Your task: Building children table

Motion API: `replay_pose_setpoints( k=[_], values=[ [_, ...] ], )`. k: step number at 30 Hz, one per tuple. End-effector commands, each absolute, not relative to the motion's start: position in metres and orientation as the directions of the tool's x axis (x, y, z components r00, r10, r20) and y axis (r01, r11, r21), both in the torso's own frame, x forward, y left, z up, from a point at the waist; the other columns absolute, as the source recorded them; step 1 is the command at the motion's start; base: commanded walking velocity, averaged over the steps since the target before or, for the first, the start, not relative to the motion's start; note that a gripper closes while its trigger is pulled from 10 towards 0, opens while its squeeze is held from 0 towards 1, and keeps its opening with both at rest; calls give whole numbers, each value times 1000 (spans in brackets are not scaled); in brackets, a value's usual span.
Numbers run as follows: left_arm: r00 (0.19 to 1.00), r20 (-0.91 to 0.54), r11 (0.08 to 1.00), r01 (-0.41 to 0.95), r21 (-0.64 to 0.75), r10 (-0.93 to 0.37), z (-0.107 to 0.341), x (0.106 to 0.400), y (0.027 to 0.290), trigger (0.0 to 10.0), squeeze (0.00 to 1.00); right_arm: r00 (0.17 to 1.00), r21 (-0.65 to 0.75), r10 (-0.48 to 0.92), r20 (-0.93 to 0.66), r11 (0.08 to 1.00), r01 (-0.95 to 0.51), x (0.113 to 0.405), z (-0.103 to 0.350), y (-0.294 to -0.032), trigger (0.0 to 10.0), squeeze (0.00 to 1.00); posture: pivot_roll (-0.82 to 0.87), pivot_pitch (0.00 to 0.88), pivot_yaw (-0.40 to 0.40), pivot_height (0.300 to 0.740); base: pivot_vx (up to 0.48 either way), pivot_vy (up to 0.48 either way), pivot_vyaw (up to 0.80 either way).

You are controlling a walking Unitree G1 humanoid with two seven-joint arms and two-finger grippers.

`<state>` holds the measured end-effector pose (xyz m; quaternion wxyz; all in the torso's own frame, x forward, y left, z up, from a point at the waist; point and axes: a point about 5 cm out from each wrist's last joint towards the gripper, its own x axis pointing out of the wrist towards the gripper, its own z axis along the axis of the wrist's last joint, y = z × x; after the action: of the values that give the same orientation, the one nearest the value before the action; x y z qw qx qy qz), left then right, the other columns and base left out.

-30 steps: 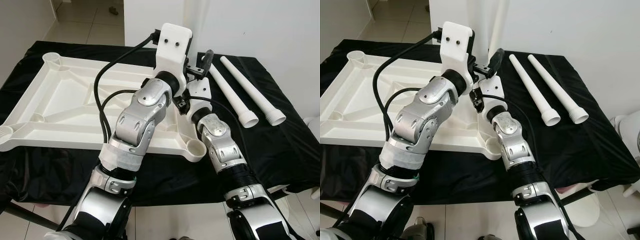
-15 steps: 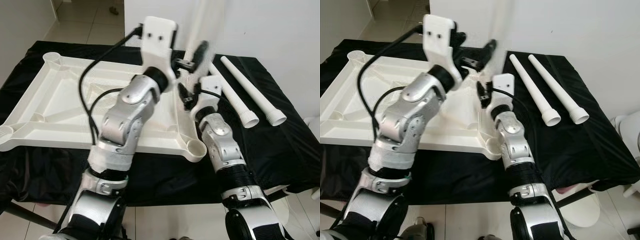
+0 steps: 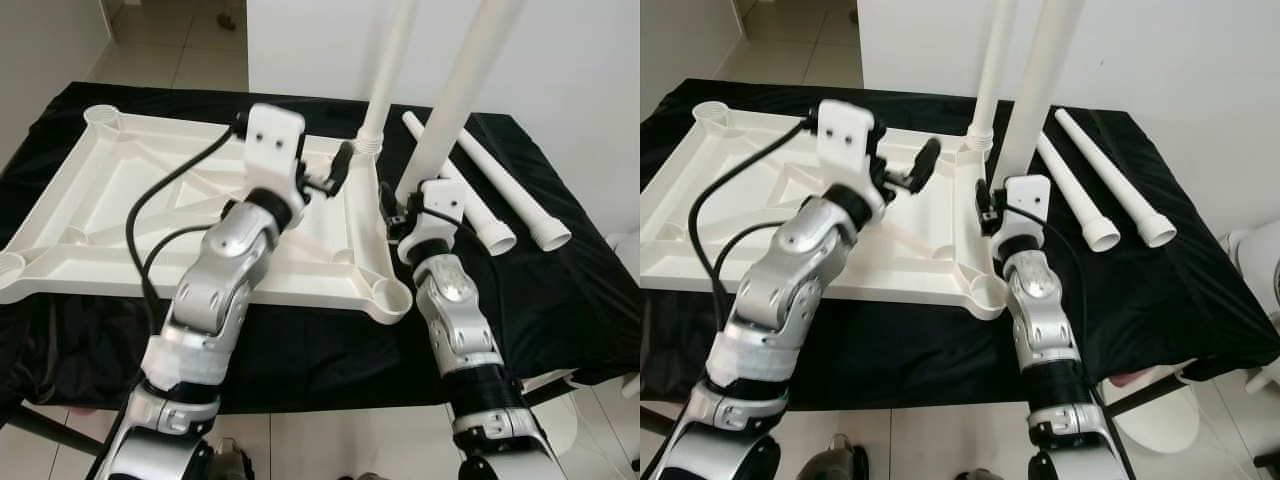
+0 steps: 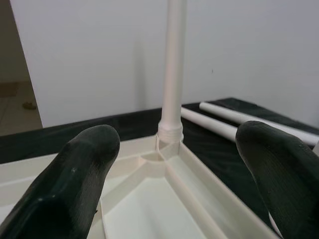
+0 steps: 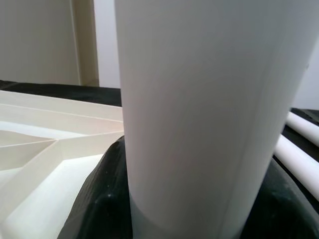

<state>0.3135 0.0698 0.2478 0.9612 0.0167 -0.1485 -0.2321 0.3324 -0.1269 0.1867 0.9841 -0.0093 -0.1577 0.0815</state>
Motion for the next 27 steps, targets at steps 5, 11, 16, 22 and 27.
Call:
replay_pose_setpoints(
  k=[5,11,16,22,27],
  values=[
    [767,218,795,558,239,-604,222,300,63,10000,0,921,-47,185,342,983,-180,324,190,-125,10000,0,93,43,-88,740,0,0,0],
    [692,148,690,628,361,-707,197,289,62,10000,0,920,-40,187,344,982,-185,321,189,-128,10000,0,92,50,-87,740,0,0,0],
    [639,109,620,668,412,-761,185,284,60,10000,0,917,-37,189,351,981,-189,321,191,-131,10000,0,90,57,-84,740,0,0,0],
    [607,47,553,686,473,-793,172,283,61,10000,0,921,-39,185,343,982,-182,320,189,-137,10000,0,81,62,-77,740,0,0,0],
    [549,-97,389,695,605,-830,141,280,64,10000,0,920,-45,175,351,984,-170,318,191,-143,10000,0,65,65,-63,740,0,0,0]
  ],
)
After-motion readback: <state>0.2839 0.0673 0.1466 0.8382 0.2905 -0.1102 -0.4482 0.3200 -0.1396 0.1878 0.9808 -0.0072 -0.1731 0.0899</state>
